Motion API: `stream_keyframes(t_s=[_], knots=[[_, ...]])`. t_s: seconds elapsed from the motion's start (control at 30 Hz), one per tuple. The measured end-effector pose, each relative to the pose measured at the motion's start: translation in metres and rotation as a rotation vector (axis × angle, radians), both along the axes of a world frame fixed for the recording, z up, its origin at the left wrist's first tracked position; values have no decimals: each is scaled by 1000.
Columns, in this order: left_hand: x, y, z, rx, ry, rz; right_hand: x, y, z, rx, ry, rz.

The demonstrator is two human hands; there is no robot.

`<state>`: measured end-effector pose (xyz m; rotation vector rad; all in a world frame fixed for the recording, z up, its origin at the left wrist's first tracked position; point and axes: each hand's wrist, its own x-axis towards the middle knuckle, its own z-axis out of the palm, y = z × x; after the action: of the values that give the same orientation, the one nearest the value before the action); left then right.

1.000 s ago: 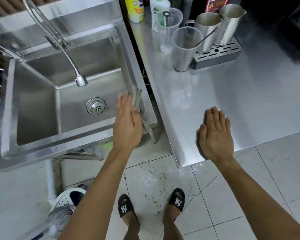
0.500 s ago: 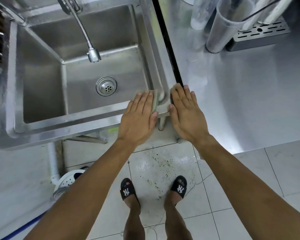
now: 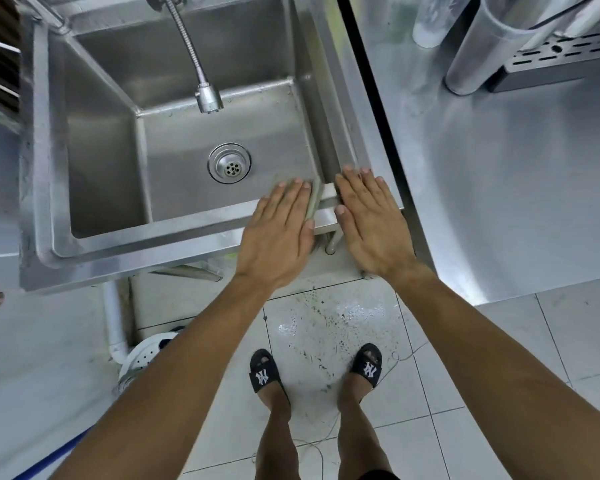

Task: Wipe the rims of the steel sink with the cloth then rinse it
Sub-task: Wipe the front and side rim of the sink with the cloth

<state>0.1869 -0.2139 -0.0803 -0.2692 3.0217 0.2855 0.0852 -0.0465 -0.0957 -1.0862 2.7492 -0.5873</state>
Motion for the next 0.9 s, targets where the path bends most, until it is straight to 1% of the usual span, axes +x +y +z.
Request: stream_keyframes(t_s=[0.13,0.2,0.27,0.3,0.4,0.47,0.53,0.67,0.73,0.83,0.9], knots=[[45,-59,2,-29,-18,67,6,-6,4,67,54,-35],[44,-60,3,-20,-34,139,13,-16,9,64,50,-53],[28,-44,4,-2,-39,211,19,-32,11,28,68,3],[18,-36,4,15,-45,213,21,-40,11,18,80,44],[2,-26,3,10,-18,95,22,-52,4,33,122,111],[12,-37,1,9,-6,21,20,-51,-2,42,173,125],[34,-56,0,8,5,0,20,-48,-5,33,213,136],[77,-103,-6,-53,60,111,18,-51,-12,-50,260,120],[86,-110,-9,-84,97,174,19,-55,-18,-120,321,96],[66,-84,-12,-81,131,320,22,-63,-27,-219,411,21],[43,-56,-17,-57,167,323,25,-68,-31,-252,439,-23]])
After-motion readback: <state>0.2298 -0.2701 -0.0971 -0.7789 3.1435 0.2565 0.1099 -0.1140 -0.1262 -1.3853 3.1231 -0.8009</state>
